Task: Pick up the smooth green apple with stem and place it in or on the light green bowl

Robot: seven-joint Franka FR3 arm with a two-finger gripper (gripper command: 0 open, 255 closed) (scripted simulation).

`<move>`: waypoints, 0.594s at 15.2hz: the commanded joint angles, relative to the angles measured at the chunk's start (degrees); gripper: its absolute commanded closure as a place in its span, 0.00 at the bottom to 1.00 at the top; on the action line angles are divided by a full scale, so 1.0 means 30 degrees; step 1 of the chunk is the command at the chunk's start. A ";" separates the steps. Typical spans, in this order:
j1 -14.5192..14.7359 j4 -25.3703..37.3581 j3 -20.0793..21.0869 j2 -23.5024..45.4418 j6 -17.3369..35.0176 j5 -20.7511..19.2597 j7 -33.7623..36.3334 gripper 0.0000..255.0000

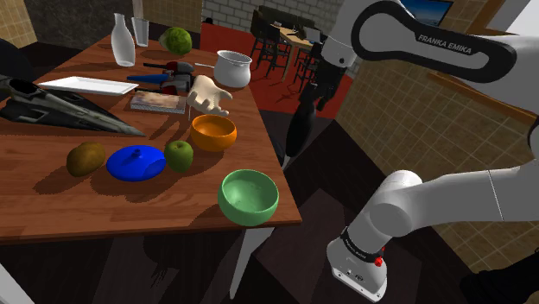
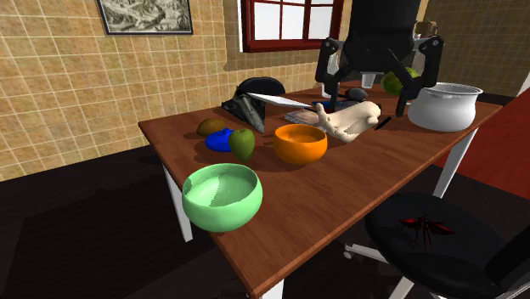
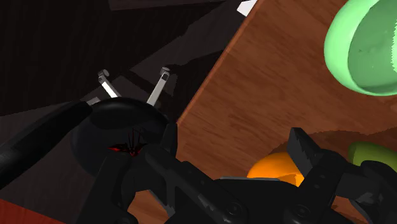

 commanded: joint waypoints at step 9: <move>0.0374 0.0893 0.3048 0.3708 0.2868 0.0807 0.3870 0.00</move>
